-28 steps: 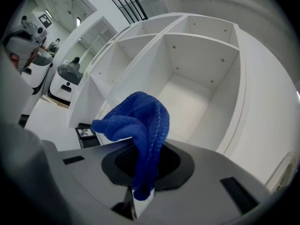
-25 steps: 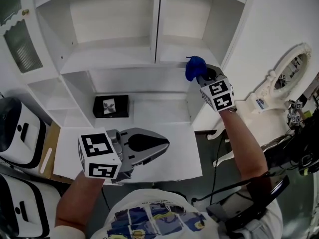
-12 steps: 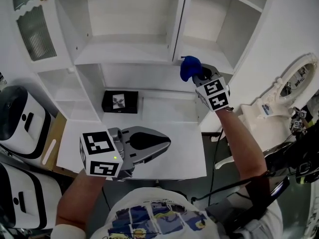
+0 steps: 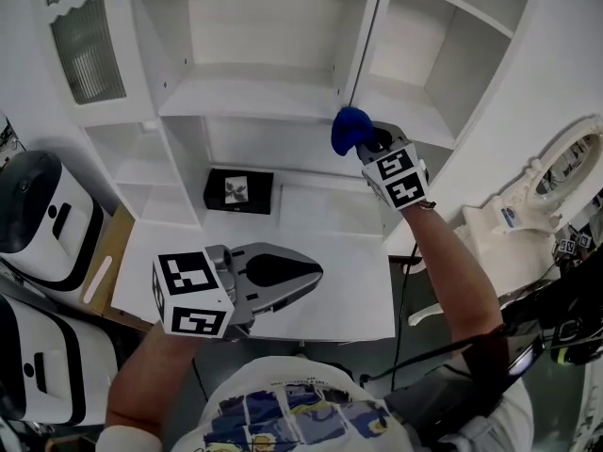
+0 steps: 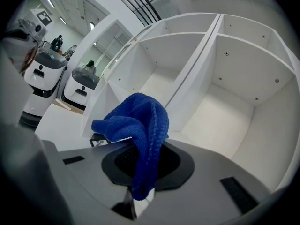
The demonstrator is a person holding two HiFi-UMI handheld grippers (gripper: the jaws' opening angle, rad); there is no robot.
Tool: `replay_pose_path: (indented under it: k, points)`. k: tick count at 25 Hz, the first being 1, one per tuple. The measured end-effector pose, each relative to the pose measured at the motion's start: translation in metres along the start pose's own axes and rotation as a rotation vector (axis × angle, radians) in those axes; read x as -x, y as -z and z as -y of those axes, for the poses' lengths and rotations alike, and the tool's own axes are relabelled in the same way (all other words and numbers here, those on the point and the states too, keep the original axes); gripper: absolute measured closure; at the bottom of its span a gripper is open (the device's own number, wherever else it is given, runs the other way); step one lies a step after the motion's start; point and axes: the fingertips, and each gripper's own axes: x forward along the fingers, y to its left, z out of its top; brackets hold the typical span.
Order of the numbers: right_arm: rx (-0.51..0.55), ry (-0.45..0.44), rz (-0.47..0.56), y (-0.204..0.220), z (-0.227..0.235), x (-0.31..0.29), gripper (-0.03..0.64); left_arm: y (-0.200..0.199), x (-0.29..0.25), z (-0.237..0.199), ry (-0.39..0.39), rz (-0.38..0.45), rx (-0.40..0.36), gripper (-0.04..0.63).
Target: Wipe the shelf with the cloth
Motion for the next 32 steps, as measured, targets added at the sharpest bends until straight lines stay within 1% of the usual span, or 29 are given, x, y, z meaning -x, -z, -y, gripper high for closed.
replay_pose_path:
  k: [9, 13, 21, 25, 32]
  points:
    - [0.016, -0.044, -0.047, -0.016, -0.007, -0.003, 0.549, 0.003, 0.012, 0.003, -0.005, 0.008, -0.001, 0.583]
    - [0.044, -0.037, -0.064, -0.025, 0.002, -0.003, 0.549, 0.002, 0.014, 0.005, 0.004, 0.013, -0.007, 0.583]
    - [0.076, -0.043, -0.065, -0.06, 0.015, 0.001, 0.549, -0.003, 0.021, 0.007, 0.001, 0.033, -0.014, 0.583]
    - [0.12, -0.025, -0.059, -0.072, 0.028, 0.002, 0.549, -0.004, 0.024, 0.007, -0.004, 0.039, -0.02, 0.583]
    - [0.147, -0.018, -0.056, -0.091, 0.039, 0.006, 0.549, -0.002, 0.026, 0.012, 0.006, 0.039, -0.03, 0.583]
